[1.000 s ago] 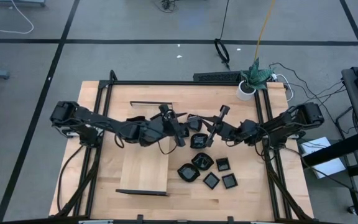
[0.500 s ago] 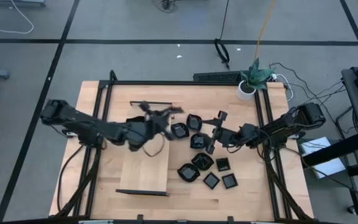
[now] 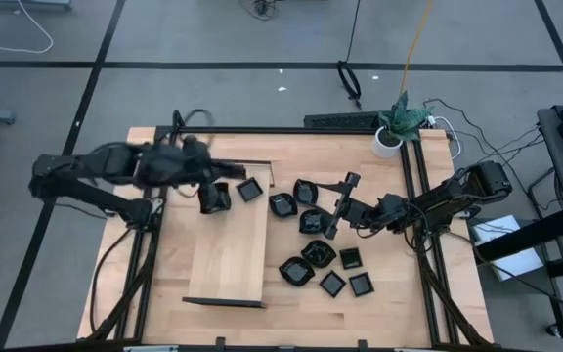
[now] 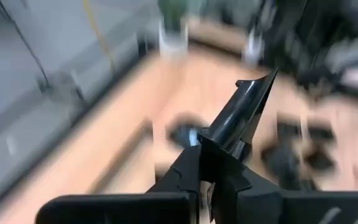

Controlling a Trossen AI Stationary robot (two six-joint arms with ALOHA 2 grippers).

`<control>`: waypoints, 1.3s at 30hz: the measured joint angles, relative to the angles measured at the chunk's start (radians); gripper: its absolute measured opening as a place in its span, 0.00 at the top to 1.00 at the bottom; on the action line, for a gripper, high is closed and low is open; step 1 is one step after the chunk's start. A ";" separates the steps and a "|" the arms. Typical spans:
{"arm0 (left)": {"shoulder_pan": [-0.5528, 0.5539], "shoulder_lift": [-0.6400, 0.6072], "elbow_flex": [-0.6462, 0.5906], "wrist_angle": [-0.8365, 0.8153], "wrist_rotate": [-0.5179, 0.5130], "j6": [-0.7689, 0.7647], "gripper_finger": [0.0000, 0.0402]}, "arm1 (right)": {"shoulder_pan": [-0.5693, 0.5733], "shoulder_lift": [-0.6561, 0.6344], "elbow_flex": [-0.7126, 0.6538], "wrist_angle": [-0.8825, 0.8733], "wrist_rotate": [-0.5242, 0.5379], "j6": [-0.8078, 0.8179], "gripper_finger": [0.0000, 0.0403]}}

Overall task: Pick & Place Mini shaped plates
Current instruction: Stack the square plate on top of the square plate on the shelf

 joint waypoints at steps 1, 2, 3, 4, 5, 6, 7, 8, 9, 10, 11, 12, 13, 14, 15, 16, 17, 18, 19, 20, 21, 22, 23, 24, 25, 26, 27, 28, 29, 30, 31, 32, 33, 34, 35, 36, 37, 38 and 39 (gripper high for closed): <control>0.036 0.014 0.008 -0.055 0.051 -0.021 0.97 | 0.000 0.000 0.000 0.004 0.000 0.000 0.44; 0.070 0.027 0.014 -0.095 0.096 -0.043 0.98 | 0.000 0.000 0.000 0.006 0.000 0.001 0.44; 0.099 0.038 0.019 -0.120 0.132 -0.058 0.98 | 0.000 0.000 0.000 0.006 0.000 0.001 0.44; 0.124 0.050 0.019 -0.138 0.165 -0.068 0.98 | 0.000 0.000 0.000 0.005 0.000 0.001 0.44; 0.143 0.065 0.020 -0.149 0.193 -0.073 0.98 | 0.000 0.000 0.000 0.006 0.000 0.001 0.44; 0.156 0.083 0.020 -0.148 0.214 -0.073 0.98 | 0.000 0.000 0.000 0.009 0.001 0.002 0.44; 0.162 0.106 0.021 -0.145 0.233 -0.068 0.98 | 0.000 0.000 0.000 0.010 0.001 0.002 0.45; 0.166 0.129 0.021 -0.142 0.250 -0.056 0.97 | 0.000 0.000 0.000 0.009 0.001 0.002 0.45; 0.166 0.152 0.020 -0.143 0.264 -0.043 0.97 | 0.000 0.000 0.000 0.008 0.001 0.002 0.45; 0.166 0.179 0.020 -0.143 0.278 -0.028 0.96 | 0.000 0.000 0.000 0.006 0.001 0.002 0.45; 0.166 0.201 0.020 -0.141 0.293 -0.014 0.96 | 0.000 0.000 0.000 0.005 0.001 0.002 0.45; 0.167 0.223 0.020 -0.141 0.308 -0.001 0.96 | 0.000 0.000 0.000 0.004 0.001 0.002 0.45; 0.167 0.248 0.020 -0.142 0.322 0.009 0.96 | 0.000 0.000 0.000 0.004 0.001 0.002 0.45; 0.167 0.272 0.020 -0.142 0.335 0.016 0.97 | 0.000 0.000 0.000 0.004 0.001 0.002 0.45; 0.167 0.295 0.020 -0.142 0.347 0.021 0.98 | 0.000 0.000 0.000 0.001 0.001 0.002 0.45; 0.171 0.317 0.021 -0.143 0.357 0.025 0.98 | 0.000 0.000 0.000 -0.002 0.001 0.002 0.45; 0.173 0.335 0.023 -0.144 0.368 0.033 0.98 | 0.000 0.000 0.000 -0.005 0.001 0.002 0.45; 0.177 0.350 0.026 -0.145 0.375 0.037 0.98 | 0.000 0.000 0.000 -0.005 0.001 0.002 0.45; 0.182 0.362 0.029 -0.145 0.377 0.039 0.98 | 0.000 0.000 0.000 -0.004 0.001 0.002 0.45; 0.186 0.370 0.033 -0.145 0.377 0.042 0.97 | 0.000 0.000 0.000 -0.004 0.001 0.002 0.45; 0.190 0.375 0.037 -0.145 0.377 0.047 0.96 | 0.000 0.000 0.000 -0.005 0.001 0.002 0.45; 0.194 0.377 0.038 -0.145 0.376 0.052 0.95 | 0.000 0.000 0.000 -0.005 0.001 0.002 0.45; 0.198 0.378 0.039 -0.146 0.376 0.057 0.94 | 0.000 0.000 0.000 -0.005 0.001 0.002 0.45; 0.201 0.378 0.039 -0.146 0.376 0.058 0.94 | 0.000 0.000 0.000 -0.004 0.001 0.002 0.45; 0.205 0.377 0.039 -0.146 0.375 0.058 0.94 | 0.000 0.000 0.000 -0.004 0.001 0.002 0.45; 0.209 0.375 0.039 -0.147 0.375 0.058 0.95 | 0.000 0.000 0.000 -0.005 0.001 0.002 0.45; 0.212 0.371 0.039 -0.149 0.375 0.058 0.96 | 0.000 0.000 0.000 -0.005 0.001 0.002 0.45; 0.216 0.364 0.039 -0.151 0.379 0.060 0.97 | 0.000 0.000 0.000 -0.004 0.001 0.002 0.46; 0.220 0.357 0.043 -0.155 0.388 0.064 0.98 | 0.000 0.000 0.000 -0.004 0.001 0.002 0.46; 0.224 0.351 0.055 -0.157 0.396 0.064 0.98 | 0.000 0.000 0.000 -0.005 0.001 0.002 0.46; 0.227 0.345 0.068 -0.156 0.397 0.065 0.98 | 0.000 0.000 0.000 -0.005 0.001 0.002 0.46; 0.230 0.339 0.081 -0.160 0.393 0.067 0.98 | 0.000 0.000 0.000 -0.005 0.001 0.002 0.46; 0.232 0.337 0.097 -0.177 0.376 0.073 0.97 | 0.000 0.000 0.000 -0.004 0.001 0.002 0.46; 0.232 0.335 0.111 -0.191 0.350 0.081 0.96 | 0.000 0.000 0.000 -0.004 0.001 0.002 0.46; 0.232 0.335 0.126 -0.206 0.318 0.087 0.96 | 0.000 0.000 0.000 -0.004 0.001 0.002 0.46; 0.232 0.335 0.132 -0.220 0.284 0.091 0.96 | 0.000 0.000 0.000 -0.004 0.001 0.002 0.46; 0.232 0.336 0.132 -0.234 0.254 0.092 0.97 | 0.000 0.000 0.000 -0.004 0.001 0.002 0.46; 0.233 0.336 0.126 -0.242 0.234 0.092 0.98 | 0.000 0.000 0.000 -0.004 0.001 0.002 0.47; 0.233 0.336 0.119 -0.240 0.226 0.092 0.98 | 0.000 0.000 0.000 -0.004 0.001 0.002 0.47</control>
